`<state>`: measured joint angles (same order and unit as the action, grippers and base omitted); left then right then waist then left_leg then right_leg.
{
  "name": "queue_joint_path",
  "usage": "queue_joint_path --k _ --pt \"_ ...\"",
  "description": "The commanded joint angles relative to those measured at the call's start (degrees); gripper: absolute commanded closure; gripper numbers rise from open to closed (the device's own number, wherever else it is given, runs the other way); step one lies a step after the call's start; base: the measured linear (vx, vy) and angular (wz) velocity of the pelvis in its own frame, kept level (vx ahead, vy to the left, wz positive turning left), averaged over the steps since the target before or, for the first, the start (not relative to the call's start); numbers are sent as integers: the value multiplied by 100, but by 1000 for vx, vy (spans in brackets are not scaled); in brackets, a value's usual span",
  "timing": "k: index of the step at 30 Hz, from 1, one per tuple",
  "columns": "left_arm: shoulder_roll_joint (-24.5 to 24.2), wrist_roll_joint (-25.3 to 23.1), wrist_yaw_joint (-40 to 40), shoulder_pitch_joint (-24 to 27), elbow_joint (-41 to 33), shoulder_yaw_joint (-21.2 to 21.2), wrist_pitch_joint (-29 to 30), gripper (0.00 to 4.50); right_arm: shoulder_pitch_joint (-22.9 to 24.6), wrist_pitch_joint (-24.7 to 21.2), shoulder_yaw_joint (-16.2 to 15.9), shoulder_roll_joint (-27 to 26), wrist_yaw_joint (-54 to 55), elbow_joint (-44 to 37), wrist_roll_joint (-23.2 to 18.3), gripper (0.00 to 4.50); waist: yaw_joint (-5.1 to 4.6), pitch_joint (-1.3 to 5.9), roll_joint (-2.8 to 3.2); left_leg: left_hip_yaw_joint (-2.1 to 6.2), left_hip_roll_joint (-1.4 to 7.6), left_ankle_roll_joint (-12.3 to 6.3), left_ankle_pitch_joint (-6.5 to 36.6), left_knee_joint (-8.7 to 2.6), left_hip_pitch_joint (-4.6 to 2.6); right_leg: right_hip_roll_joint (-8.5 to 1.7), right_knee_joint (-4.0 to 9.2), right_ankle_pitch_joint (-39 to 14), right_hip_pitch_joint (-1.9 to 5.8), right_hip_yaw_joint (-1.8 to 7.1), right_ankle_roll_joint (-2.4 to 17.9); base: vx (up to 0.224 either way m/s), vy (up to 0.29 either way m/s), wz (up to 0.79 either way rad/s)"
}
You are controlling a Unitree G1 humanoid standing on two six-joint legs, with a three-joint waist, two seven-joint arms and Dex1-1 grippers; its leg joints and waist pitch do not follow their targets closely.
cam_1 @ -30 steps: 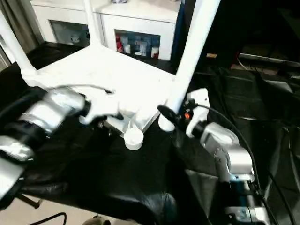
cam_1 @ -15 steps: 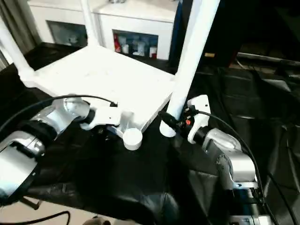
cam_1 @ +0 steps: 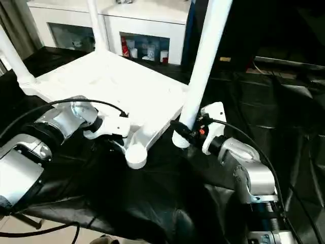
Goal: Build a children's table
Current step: Insert table leg to table base
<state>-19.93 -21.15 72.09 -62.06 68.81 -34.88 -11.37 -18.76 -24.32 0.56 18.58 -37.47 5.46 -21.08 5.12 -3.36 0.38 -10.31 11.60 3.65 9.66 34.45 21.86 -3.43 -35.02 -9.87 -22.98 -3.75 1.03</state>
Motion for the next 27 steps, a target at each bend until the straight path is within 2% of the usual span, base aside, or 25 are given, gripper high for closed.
queue_joint_path --k 1,2,4,6,8,9,10,11,13,15,17,18,19,22,23,25,26,27 --pt "-5 -60 -159 34 157 0 231 368 -94 80 16 46 -2 33 73 259 33 417 -12 72 145 -79 1164 -388 -123 -494 449 -1254 343 259 1252 0 0 0" --pt "11 -32 -165 58 153 47 359 372 -93 83 24 36 14 36 74 259 34 416 2 75 143 -64 1192 -389 -123 -504 461 -1367 345 259 1218 0 0 0" --pt "20 -18 -167 70 151 73 426 382 -94 84 28 30 23 37 75 259 25 410 -10 78 136 -60 1224 -391 -123 -500 475 -1514 347 255 1172 0 0 0" --pt "125 277 -132 150 101 377 757 387 -83 8 76 -4 98 21 39 259 24 408 -12 78 129 -56 1223 -391 -119 -502 488 -1628 352 252 1128 0 0 0" --pt "125 277 -132 150 101 377 757 391 -83 8 76 -4 98 21 39 259 23 409 -15 88 125 -62 1208 -398 -112 -499 494 -1664 359 244 1102 0 0 0" --pt "299 609 -224 264 3 776 1302 395 -65 -127 137 -52 211 14 -10 259 18 412 -16 84 121 -53 1199 -396 -106 -497 484 -1642 366 245 1110 0 0 0" --pt "369 728 -247 329 -63 921 1551 396 -60 -190 172 -82 265 21 -31 259 14 409 -34 79 111 -70 1147 -393 -100 -496 476 -1593 375 235 1149 0 0 0" --pt "412 815 -256 427 -158 1005 1727 396 -58 -228 181 -104 299 38 -34 259 29 421 -26 76 113 -103 1138 -383 -125 -499 485 -1568 349 239 1193 0 0 0" --pt "462 913 -346 617 -360 1098 1923 402 -51 -296 199 -149 370 50 -42 259 30 431 -51 69 117 -150 1066 -377 -119 -491 459 -1370 360 244 1277 0 0 0" --pt "536 1014 -735 880 -622 1243 1808 405 -50 -403 234 -224 476 63 -83 259 23 422 -46 63 110 -199 1045 -377 -108 -481 463 -1317 357 242 1299 0 0 0" --pt "614 1097 -1077 1108 -864 1377 1563 415 -65 -464 244 -270 556 93 -90 259 23 429 -25 65 121 -191 1106 -376 -132 -477 479 -1410 347 239 1271 0 0 0" --pt "634 1087 -1110 1250 -1067 1400 1560 419 -71 -469 230 -274 578 106 -71 259 13 422 -41 59 122 -189 1200 -388 -149 -466 511 -1577 331 234 1195 0 0 0" --pt "634 1087 -1110 1250 -1067 1400 1560 422 -71 -469 230 -274 578 106 -71 259 15 418 -30 68 136 -173 1223 -395 -147 -478 506 -1637 330 237 1174 0 0 0" --pt "685 979 -1196 1825 -1827 1309 1294 443 -89 -523 188 -305 637 129 -12 259 -9 397 -60 69 145 -124 1363 -418 -150 -478 554 -2019 298 240 995 0 0 0" --pt "699 959 -1202 1925 -1937 1273 1228 443 -95 -529 179 -308 635 131 -3 259 -4 395 -37 75 159 -108 1379 -424 -158 -483 550 -2053 281 249 964 0 0 0" --pt "684 948 -1232 2124 -2226 1192 1290 449 -123 -525 167 -297 616 146 26 259 -9 386 -73 64 158 -88 1471 -431 -173 -476 569 -2179 256 253 904 0 0 0" --pt "673 944 -1246 2192 -2318 1154 1258 450 -143 -518 162 -288 609 164 39 259 -7 380 -55 77 169 -65 1518 -446 -175 -485 567 -2250 251 254 876 0 0 0" --pt "660 949 -1265 2259 -2394 1132 1145 450 -181 -504 162 -271 587 203 48 259 -14 379 -67 68 159 -62 1538 -440 -179 -477 580 -2294 241 253 846 0 0 0"
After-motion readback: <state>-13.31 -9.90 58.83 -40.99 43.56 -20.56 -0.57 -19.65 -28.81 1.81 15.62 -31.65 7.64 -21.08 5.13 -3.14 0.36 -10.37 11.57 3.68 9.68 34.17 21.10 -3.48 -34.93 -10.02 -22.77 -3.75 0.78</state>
